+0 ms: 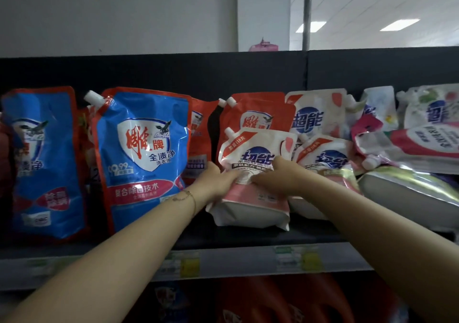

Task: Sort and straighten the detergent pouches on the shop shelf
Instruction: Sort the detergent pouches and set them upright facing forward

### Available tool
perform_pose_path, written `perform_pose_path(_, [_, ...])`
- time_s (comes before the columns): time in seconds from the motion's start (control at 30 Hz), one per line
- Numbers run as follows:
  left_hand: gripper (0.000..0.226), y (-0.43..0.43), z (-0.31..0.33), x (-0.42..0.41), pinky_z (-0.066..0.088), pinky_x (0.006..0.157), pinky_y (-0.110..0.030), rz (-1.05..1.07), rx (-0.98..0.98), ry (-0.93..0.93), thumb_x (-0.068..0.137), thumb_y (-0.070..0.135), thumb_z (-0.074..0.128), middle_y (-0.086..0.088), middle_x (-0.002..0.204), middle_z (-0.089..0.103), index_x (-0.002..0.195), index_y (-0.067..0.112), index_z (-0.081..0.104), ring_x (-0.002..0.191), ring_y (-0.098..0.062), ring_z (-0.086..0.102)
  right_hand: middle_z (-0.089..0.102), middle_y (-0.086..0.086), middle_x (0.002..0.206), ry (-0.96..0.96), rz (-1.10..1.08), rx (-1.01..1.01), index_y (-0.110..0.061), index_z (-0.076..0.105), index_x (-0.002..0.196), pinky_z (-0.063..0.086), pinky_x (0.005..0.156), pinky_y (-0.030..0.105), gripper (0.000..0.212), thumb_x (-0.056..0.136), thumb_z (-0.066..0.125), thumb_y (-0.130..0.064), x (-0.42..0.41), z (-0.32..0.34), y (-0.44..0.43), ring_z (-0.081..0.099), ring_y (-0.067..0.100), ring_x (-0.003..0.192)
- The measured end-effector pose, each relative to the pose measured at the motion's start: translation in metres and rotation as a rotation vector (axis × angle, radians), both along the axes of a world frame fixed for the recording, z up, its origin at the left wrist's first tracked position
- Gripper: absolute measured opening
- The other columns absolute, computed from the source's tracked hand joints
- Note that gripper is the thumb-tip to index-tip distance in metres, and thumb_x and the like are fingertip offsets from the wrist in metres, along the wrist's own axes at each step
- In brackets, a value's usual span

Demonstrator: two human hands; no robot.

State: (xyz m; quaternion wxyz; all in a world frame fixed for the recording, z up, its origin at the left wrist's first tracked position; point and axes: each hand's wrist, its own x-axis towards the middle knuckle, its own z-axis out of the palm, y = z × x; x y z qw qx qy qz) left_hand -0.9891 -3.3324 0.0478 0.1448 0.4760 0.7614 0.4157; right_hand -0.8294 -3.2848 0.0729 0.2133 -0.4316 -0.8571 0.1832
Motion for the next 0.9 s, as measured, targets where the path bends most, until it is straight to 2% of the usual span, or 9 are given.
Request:
perform_pose_path(0.07, [0.047, 0.015, 0.000, 0.001, 0.049, 0.075, -0.026, -0.086, 0.021, -0.318, 0.091, 0.043, 0.057, -0.012, 0.112, 0.064, 0.117, 0.003, 0.057, 0.092, -0.020, 0.062, 0.059, 0.006, 0.117, -0.047, -0.006, -0.016, -0.013, 0.050, 0.107, 0.040, 0.065, 0.025, 0.034, 0.093, 0.054, -0.044, 0.002, -0.005, -0.002, 0.051, 0.019, 0.093])
perform_pose_path(0.13, [0.027, 0.026, 0.006, 0.004, 0.054, 0.065, -0.019, -0.222, 0.095, -0.656, 0.099, 0.028, 0.047, -0.010, 0.090, 0.070, 0.098, 0.006, 0.061, 0.075, -0.014, 0.065, 0.056, 0.014, 0.125, -0.130, 0.008, 0.040, -0.008, 0.051, 0.118, 0.042, 0.074, 0.030, 0.042, 0.097, 0.046, -0.044, 0.000, -0.011, -0.003, 0.053, 0.025, 0.100])
perform_pose_path(0.2, [0.026, 0.031, 0.012, 0.004, 0.053, 0.058, -0.017, -0.279, 0.114, -0.831, 0.101, 0.024, 0.042, -0.005, 0.072, 0.069, 0.091, 0.006, 0.059, 0.063, -0.013, 0.065, 0.054, 0.017, 0.126, -0.105, 0.025, 0.068, -0.006, 0.052, 0.117, 0.042, 0.081, 0.034, 0.041, 0.100, 0.040, -0.041, -0.004, -0.020, -0.004, 0.054, 0.031, 0.109])
perform_pose_path(0.4, [0.023, 0.034, 0.011, 0.000, 0.055, 0.081, -0.034, -0.189, -0.048, -0.648, 0.086, 0.035, 0.067, -0.006, 0.075, 0.073, 0.085, 0.012, 0.069, 0.070, -0.021, 0.066, 0.030, 0.023, 0.141, 0.024, 0.047, 0.130, 0.001, 0.022, 0.139, 0.038, 0.102, 0.049, 0.063, 0.099, 0.037, -0.045, -0.009, -0.049, -0.006, 0.042, 0.040, 0.124])
perform_pose_path(0.5, [0.028, 0.030, 0.008, 0.004, 0.056, 0.063, -0.031, -0.150, 0.167, -0.728, 0.080, 0.019, 0.074, -0.011, 0.084, 0.074, 0.103, 0.005, 0.069, 0.067, -0.023, 0.070, 0.018, 0.024, 0.150, 0.073, 0.117, 0.251, 0.005, 0.004, 0.147, 0.028, 0.110, 0.049, 0.077, 0.099, 0.040, -0.044, -0.005, -0.055, -0.011, 0.027, 0.040, 0.135])
perform_pose_path(0.63, [0.049, 0.010, 0.006, 0.010, 0.059, 0.075, -0.041, -0.182, 0.637, -0.673, 0.070, 0.008, 0.081, -0.013, 0.104, 0.071, 0.114, 0.011, 0.060, 0.087, -0.027, 0.072, -0.023, 0.021, 0.155, 0.126, 0.225, 0.374, 0.004, -0.024, 0.143, -0.006, 0.119, 0.041, 0.092, 0.099, 0.043, -0.039, 0.001, -0.054, -0.024, -0.021, 0.031, 0.144])
perform_pose_path(0.73, [0.044, -0.008, 0.009, 0.014, 0.059, 0.074, -0.042, -0.287, 0.760, -0.560, 0.070, 0.001, 0.079, -0.007, 0.103, 0.073, 0.105, 0.022, 0.063, 0.091, -0.024, 0.071, -0.029, 0.009, 0.155, 0.268, 0.271, 0.342, -0.012, -0.032, 0.142, 0.002, 0.120, 0.037, 0.104, 0.093, 0.057, -0.035, -0.003, -0.050, -0.018, -0.022, 0.017, 0.143])
perform_pose_path(0.8, [0.042, -0.013, 0.006, 0.008, 0.058, 0.078, -0.043, -0.201, 0.755, -0.507, 0.068, 0.005, 0.082, -0.007, 0.100, 0.074, 0.104, 0.018, 0.066, 0.092, -0.025, 0.071, -0.024, 0.005, 0.157, 0.293, 0.284, 0.336, -0.017, -0.028, 0.145, 0.014, 0.117, 0.035, 0.107, 0.090, 0.063, -0.031, -0.008, -0.047, -0.014, -0.012, 0.011, 0.143])
perform_pose_path(0.9, [0.040, -0.021, -0.001, -0.007, 0.058, 0.082, -0.040, -0.067, 0.787, -0.478, 0.069, 0.009, 0.083, -0.004, 0.099, 0.073, 0.105, 0.015, 0.067, 0.093, -0.021, 0.071, -0.021, 0.006, 0.159, 0.213, 0.310, 0.351, -0.016, -0.012, 0.152, 0.021, 0.117, 0.037, 0.097, 0.092, 0.062, -0.028, -0.013, -0.048, -0.016, -0.004, 0.024, 0.148])
